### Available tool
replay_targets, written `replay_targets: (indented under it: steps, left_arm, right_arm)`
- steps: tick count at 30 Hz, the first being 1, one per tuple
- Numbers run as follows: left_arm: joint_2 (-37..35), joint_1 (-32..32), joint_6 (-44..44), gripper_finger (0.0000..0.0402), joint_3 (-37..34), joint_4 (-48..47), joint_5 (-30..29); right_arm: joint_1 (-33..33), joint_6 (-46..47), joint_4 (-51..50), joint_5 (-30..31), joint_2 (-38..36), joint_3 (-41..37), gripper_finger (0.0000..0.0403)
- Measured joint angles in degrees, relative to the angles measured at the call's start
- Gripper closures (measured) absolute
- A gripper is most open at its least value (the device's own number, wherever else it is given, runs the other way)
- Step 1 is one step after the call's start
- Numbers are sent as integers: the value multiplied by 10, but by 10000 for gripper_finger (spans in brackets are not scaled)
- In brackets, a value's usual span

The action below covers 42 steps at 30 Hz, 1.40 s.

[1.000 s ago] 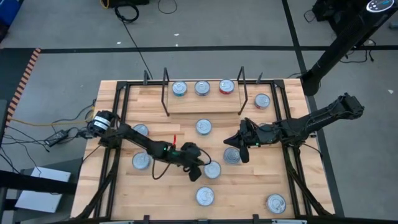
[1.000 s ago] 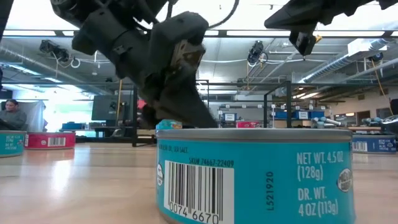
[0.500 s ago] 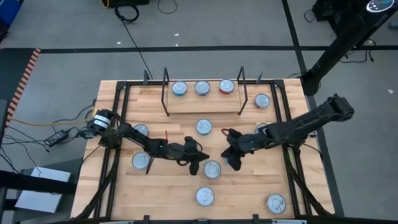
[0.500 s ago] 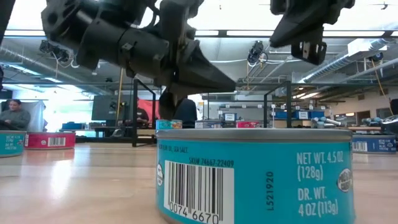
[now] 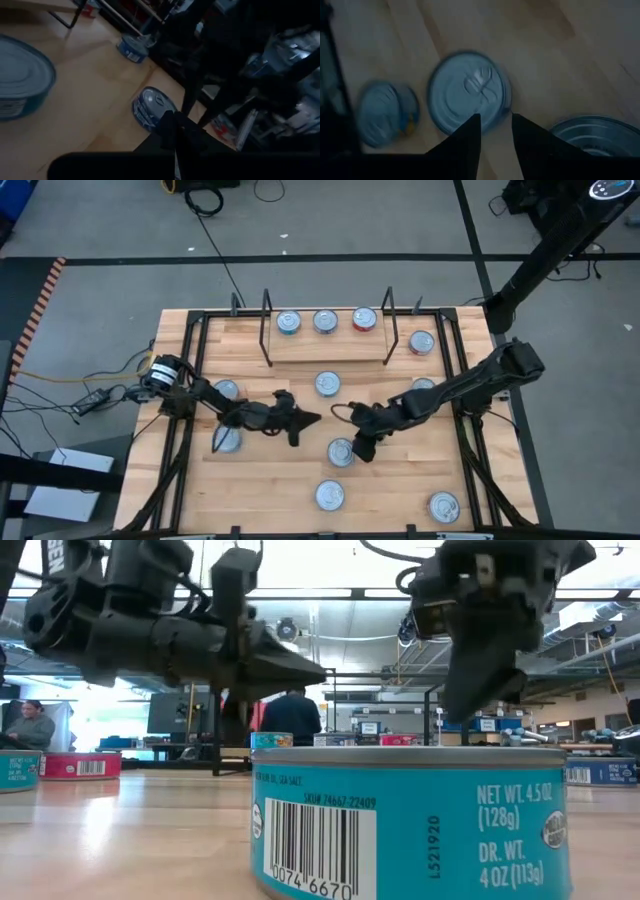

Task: Stack canned seafood by type on shelf
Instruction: Move the bottom left blue tuna can to the center of the table

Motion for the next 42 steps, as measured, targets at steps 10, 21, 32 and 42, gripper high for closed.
replay_targets:
  steps: [10, 21, 32, 42]
  left_arm:
    - [-3, 8, -17, 402, -127, 170, 17]
    - [-3, 7, -17, 402, -137, 169, 27]
    - [-3, 7, 14, 402, -137, 164, 55]
    - [-3, 6, 151, 402, -99, 113, 60]
  right_arm:
    - [66, -104, 16, -27, 65, 0, 325]
    - [62, -48, 250, 2, 127, 0, 376]
    - [28, -210, 140, -7, 23, 2, 314]
    - [24, -346, 58, -39, 23, 1, 298]
